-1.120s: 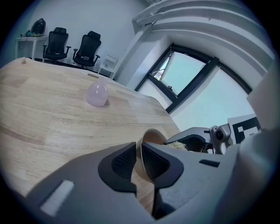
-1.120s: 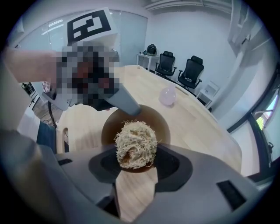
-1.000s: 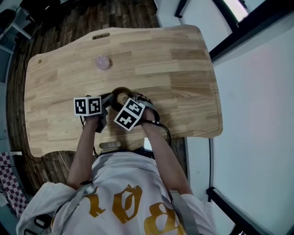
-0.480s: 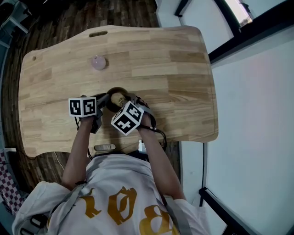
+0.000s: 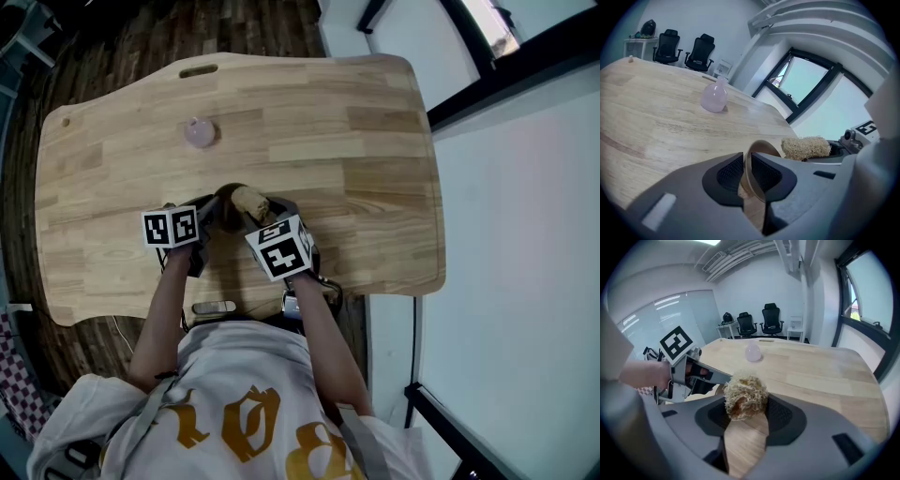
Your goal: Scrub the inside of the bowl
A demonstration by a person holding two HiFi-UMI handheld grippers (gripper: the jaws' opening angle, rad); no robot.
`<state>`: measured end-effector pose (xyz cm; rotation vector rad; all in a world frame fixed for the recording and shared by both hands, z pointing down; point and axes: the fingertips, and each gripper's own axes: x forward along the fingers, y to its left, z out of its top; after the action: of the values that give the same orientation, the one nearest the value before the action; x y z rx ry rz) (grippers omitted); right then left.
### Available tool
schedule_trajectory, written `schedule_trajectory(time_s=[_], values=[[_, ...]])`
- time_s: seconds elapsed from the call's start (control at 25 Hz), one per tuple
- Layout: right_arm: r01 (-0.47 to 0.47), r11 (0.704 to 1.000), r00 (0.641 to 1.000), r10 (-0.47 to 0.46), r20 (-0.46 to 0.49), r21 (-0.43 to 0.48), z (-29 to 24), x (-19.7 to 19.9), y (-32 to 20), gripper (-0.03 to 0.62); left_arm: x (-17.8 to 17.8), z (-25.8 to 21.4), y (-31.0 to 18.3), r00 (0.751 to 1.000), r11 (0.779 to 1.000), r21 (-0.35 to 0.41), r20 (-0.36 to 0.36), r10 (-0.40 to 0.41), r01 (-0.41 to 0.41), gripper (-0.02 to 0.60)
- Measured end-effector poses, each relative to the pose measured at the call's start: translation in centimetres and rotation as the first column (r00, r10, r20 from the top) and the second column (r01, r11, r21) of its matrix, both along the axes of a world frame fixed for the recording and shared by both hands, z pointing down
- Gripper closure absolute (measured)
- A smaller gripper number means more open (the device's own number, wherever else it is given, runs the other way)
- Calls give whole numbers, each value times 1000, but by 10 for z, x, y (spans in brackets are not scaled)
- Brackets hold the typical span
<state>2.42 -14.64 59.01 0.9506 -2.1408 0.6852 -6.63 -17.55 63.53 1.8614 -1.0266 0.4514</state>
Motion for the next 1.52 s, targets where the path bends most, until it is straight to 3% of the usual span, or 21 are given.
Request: schedule_trajectory(time_s=[0.08, 0.2, 0.4, 0.48, 0.68, 0.8, 0.92, 1.28, 1.52], values=[[-34, 999, 999, 34, 14, 0, 0, 4, 0, 413, -3, -2, -2, 1000, 1000, 14, 0, -23, 23, 538], [-75, 997, 997, 74, 33, 21, -6, 8, 1, 413, -11, -6, -3, 998, 997, 48, 17, -53, 53, 479], [-195, 980, 954, 196, 225, -27, -34, 12, 9, 413, -19, -29, -1, 996, 988, 127, 17, -86, 84, 460], [-222, 975, 943, 220, 250, -18, -41, 15, 13, 413, -20, -42, 2, 996, 983, 161, 8, -87, 84, 462], [-279, 958, 932, 254, 257, 63, -60, 25, 20, 413, -16, -77, 15, 998, 956, 290, 31, -50, 39, 478], [-282, 950, 940, 246, 237, 131, -72, 27, 24, 413, -17, -98, 23, 996, 922, 388, 77, -47, 14, 573], [-295, 936, 941, 248, 231, 194, -85, 31, 29, 413, -21, -121, 30, 992, 886, 464, 111, -58, 0, 578], [-293, 908, 949, 238, 206, 299, -111, 33, 38, 413, -32, -147, 49, 981, 835, 548, 185, -64, -48, 578], [-286, 905, 953, 234, 194, 314, -114, 31, 40, 413, -35, -154, 52, 987, 829, 558, 147, -69, -25, 579]])
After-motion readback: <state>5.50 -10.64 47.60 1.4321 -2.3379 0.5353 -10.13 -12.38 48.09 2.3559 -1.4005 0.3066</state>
